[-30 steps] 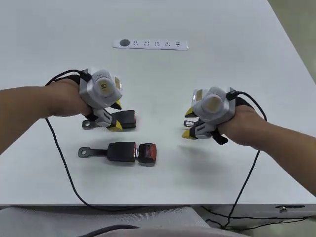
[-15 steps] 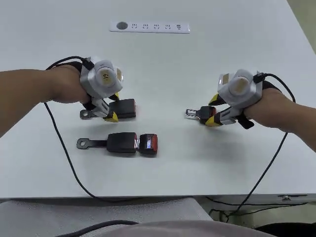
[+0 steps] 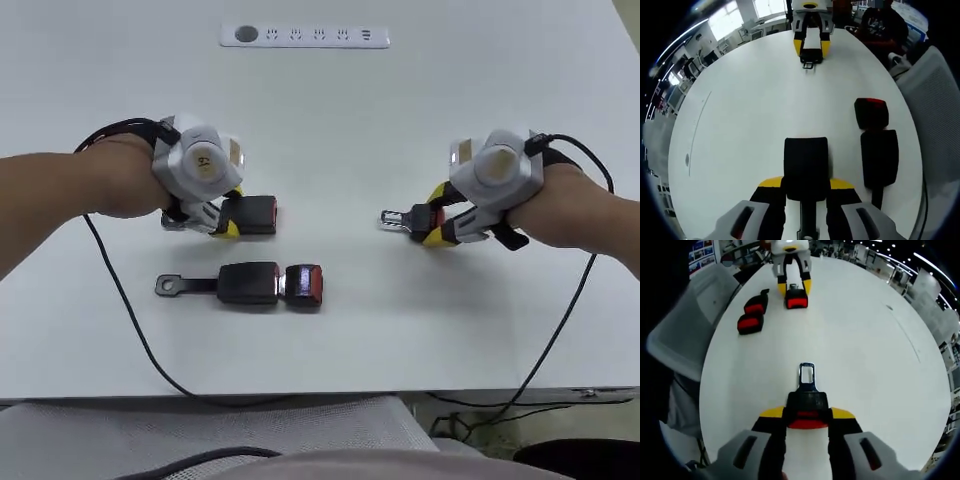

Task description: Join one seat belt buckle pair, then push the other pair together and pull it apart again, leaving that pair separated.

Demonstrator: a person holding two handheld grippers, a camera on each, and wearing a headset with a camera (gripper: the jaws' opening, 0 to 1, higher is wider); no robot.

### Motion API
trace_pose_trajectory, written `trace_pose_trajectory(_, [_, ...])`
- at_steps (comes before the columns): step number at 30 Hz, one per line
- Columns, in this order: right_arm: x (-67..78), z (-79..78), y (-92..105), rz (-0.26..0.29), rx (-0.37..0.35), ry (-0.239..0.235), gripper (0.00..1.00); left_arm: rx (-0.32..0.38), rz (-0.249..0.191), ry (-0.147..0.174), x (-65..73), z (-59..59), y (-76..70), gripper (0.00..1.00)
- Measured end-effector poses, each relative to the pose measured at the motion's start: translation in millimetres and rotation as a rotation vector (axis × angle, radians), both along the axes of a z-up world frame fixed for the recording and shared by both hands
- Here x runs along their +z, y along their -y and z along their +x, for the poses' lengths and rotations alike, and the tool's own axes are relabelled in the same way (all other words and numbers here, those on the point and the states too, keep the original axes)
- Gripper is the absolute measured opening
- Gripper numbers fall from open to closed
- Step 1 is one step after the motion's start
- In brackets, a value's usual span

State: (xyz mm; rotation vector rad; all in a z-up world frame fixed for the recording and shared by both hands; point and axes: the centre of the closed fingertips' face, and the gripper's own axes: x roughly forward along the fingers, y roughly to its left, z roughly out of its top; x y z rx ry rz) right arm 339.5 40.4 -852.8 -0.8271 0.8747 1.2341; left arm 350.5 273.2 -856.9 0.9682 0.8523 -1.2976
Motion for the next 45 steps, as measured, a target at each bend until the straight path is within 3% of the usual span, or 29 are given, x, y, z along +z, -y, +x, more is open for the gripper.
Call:
trace_pose_trajectory(6, [0.1,2.0,-9.0,-0.028,0.001,0.018,0.31,0.010,0.018,-0.010,0.0,1.6,-1.8,0.31])
trace_pose_trajectory(18, [-0.2,8.1,-83.4,0.013,0.022,0.014,0.32,0.027,0.016,-0.016,-0.1,2.8,-4.2,0.31])
trace_pose_trajectory(27, [-0.1,9.9,-123.3,0.005,0.070,0.013,0.32,0.027,0.021,-0.017,-0.2,3.2,-4.5,0.31])
trace_pose_trajectory(38, [0.7,13.1,-146.6,-0.049,0.119,0.021,0.32,0.027,0.035,-0.016,-0.3,2.2,-3.8,0.31])
trace_pose_trajectory(45, [3.3,10.5,-153.9,-0.004,0.137,0.054,0.31,0.017,0.034,-0.017,-0.5,2.2,-2.8,0.31])
